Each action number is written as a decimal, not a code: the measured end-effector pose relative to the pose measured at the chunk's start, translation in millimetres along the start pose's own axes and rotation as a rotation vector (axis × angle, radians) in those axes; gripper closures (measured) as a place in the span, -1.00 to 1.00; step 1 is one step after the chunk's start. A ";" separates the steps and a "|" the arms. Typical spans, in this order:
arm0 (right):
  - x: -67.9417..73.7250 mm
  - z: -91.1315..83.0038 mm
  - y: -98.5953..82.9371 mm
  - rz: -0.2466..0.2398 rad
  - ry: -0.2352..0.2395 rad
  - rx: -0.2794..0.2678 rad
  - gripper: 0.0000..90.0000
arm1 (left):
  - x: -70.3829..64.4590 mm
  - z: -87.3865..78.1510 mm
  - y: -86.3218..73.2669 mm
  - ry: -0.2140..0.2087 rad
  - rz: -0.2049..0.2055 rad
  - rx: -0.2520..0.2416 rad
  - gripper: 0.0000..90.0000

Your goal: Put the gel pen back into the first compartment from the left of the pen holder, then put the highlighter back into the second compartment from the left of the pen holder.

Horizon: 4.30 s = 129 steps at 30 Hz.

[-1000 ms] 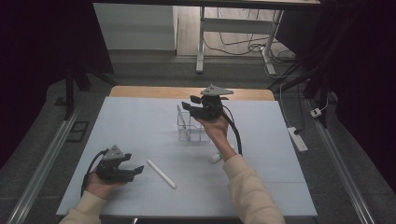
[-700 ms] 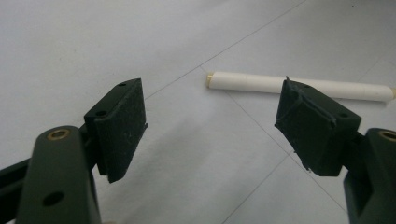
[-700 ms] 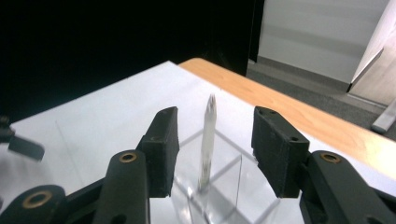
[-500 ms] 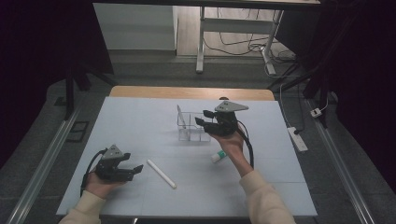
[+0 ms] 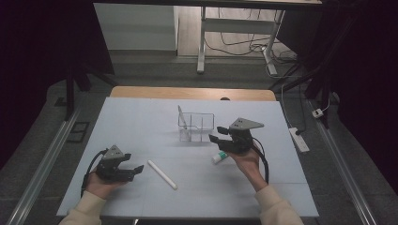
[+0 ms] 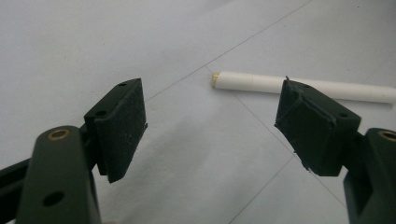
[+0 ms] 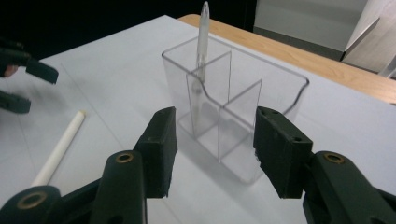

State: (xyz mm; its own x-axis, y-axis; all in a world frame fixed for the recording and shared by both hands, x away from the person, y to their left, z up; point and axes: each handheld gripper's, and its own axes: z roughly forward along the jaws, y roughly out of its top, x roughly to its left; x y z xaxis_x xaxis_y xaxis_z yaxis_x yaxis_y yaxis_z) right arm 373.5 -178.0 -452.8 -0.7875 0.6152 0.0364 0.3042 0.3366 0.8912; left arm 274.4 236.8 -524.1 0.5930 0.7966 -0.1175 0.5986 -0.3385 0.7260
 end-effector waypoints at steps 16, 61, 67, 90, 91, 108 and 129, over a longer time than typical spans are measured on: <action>2.4 -27.6 -36.3 0.011 0.002 0.049 0.00 | -0.4 0.3 0.3 0.001 0.011 0.004 -0.46; -15.2 -84.0 -88.2 -0.009 0.006 0.093 -0.14 | -6.8 -0.2 25.7 -0.099 0.297 0.061 -0.35; -21.8 -92.1 -94.9 -0.006 0.000 0.081 -0.15 | -9.7 1.1 27.6 -0.098 0.337 0.073 -0.34; -35.5 -100.7 -104.4 -0.002 -0.042 0.112 -0.16 | 0.7 6.1 55.8 -0.197 0.516 0.168 -0.32; -35.6 -100.7 -104.5 -0.001 -0.043 0.113 -0.16 | 1.1 7.3 57.1 -0.198 0.530 0.177 -0.31; -36.4 -103.6 -106.7 0.009 -0.061 0.111 -0.16 | -2.4 32.6 71.5 -0.290 0.719 0.295 -0.30; -36.9 -100.8 -108.9 0.015 -0.049 0.124 -0.16 | -11.8 55.8 82.7 -0.326 0.911 0.410 -0.08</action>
State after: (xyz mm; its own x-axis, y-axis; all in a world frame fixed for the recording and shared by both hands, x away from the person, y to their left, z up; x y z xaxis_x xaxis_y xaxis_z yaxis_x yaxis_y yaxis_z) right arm 315.4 -309.2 -505.5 -0.7558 0.6543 0.0247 0.3824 0.4104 0.8279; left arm 346.9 171.4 -500.5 0.9906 0.0025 0.1371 -0.0466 -0.9342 0.3537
